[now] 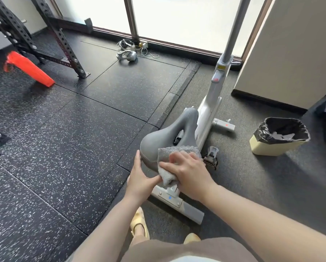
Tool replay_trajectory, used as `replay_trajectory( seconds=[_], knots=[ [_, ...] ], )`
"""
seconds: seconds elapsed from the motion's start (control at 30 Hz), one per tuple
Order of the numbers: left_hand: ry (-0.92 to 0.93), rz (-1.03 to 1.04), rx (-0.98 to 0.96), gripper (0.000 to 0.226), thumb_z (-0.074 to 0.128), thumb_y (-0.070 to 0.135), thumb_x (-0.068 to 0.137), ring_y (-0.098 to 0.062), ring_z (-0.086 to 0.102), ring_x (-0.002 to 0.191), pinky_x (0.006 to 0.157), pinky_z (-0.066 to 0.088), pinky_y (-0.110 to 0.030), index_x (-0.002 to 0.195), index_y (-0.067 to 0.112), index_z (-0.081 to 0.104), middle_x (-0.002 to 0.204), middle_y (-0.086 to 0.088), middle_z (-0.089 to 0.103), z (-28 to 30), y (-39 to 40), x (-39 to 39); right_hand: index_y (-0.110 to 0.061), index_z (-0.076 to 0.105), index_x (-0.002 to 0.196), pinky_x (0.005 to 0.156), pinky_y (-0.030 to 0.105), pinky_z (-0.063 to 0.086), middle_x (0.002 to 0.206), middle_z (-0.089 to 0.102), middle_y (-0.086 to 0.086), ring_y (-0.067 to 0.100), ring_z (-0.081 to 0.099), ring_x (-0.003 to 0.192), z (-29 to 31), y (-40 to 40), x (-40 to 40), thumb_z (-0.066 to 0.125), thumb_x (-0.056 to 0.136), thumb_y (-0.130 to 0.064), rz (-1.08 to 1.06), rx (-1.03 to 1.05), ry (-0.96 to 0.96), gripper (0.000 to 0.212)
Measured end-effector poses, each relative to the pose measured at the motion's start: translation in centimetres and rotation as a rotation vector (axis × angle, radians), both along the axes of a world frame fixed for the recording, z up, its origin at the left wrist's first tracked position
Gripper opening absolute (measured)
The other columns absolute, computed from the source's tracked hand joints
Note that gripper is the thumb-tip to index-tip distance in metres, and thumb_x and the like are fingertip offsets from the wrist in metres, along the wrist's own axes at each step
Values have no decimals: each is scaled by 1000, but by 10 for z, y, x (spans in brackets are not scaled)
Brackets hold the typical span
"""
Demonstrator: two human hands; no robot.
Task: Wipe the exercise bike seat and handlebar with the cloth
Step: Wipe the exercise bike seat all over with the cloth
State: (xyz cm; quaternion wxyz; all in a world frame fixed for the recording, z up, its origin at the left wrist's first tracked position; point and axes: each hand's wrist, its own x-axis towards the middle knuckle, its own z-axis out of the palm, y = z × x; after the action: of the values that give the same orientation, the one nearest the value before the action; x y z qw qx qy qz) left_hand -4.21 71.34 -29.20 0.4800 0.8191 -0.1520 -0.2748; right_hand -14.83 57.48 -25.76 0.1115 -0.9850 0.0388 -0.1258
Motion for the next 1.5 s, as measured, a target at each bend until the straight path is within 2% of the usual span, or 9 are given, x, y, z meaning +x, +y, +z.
replay_trajectory(
  seconds=[0.17, 0.37, 0.53, 0.63, 0.77, 0.93, 1.13, 1.33, 1.5],
  knots=[
    [17, 1, -15, 112, 82, 37, 51, -7, 39, 132, 111, 33, -35, 147, 24, 25, 145, 6, 42, 4, 4, 9, -23, 68, 104, 76, 34, 32, 104, 55, 6, 28, 52, 97, 13, -23, 33, 59, 73, -18, -475, 103, 120, 33],
    [132, 120, -140, 68, 53, -8, 71, -16, 54, 119, 104, 43, -41, 134, 17, 47, 130, -5, 58, 8, 4, 17, -20, 69, 90, 61, 28, 43, 84, 59, -1, 20, 58, 73, 9, 31, 12, 67, 54, -23, -10, -70, 108, 36],
    [102, 140, -145, 50, 44, -6, 83, -15, 56, 115, 102, 44, -37, 127, 15, 54, 124, -3, 62, 12, 3, 22, -31, 60, 117, 79, 35, 32, 113, 52, 2, 26, 50, 104, 14, -13, 31, 53, 75, -18, -501, 56, 153, 44],
    [101, 192, -140, 37, 49, 8, 90, -16, 56, 112, 100, 43, -36, 126, 15, 51, 123, -4, 61, 11, -5, 18, -26, 64, 105, 71, 35, 38, 99, 55, 0, 25, 53, 89, 8, 30, 27, 61, 66, -18, -386, 44, 167, 40],
    [48, 152, -62, 50, 56, 17, 88, -18, 50, 118, 103, 39, -36, 135, 14, 41, 130, -9, 51, 8, -10, 8, -28, 67, 103, 65, 32, 44, 91, 59, -3, 20, 58, 81, 0, 20, -2, 55, 66, -20, 96, -157, 13, 39],
    [43, 83, -18, 82, 70, 29, 72, -24, 42, 128, 109, 34, -45, 142, 14, 30, 138, -11, 41, 12, -12, 2, -24, 66, 118, 74, 39, 43, 97, 56, 5, 30, 57, 90, -3, -1, 2, 56, 66, -8, -570, 322, -84, 56],
    [-21, 73, 41, 89, 65, 28, 84, -19, 13, 144, 117, 14, -33, 149, 14, 6, 155, -12, 15, 10, -17, -7, -25, 67, 116, 78, 34, 48, 99, 60, 6, 26, 61, 90, -4, -25, -12, 62, 63, -5, 78, 118, -24, 57],
    [-211, 96, 76, 95, 61, 32, 87, -21, -2, 146, 117, 0, -33, 148, 7, -6, 158, -12, -3, 13, -32, -29, -25, 65, 120, 83, 34, 46, 98, 51, 2, 24, 53, 91, -20, 17, 4, 57, 69, 3, -740, 586, -265, 59],
    [-291, 77, 77, 94, 59, 32, 88, -22, -6, 146, 116, -1, -32, 147, 7, -10, 157, -13, -10, 8, -35, -34, -25, 65, 120, 73, 23, 48, 101, 58, 1, 18, 58, 89, -17, -4, -22, 70, 61, -2, -206, 336, -120, 64]
  ],
)
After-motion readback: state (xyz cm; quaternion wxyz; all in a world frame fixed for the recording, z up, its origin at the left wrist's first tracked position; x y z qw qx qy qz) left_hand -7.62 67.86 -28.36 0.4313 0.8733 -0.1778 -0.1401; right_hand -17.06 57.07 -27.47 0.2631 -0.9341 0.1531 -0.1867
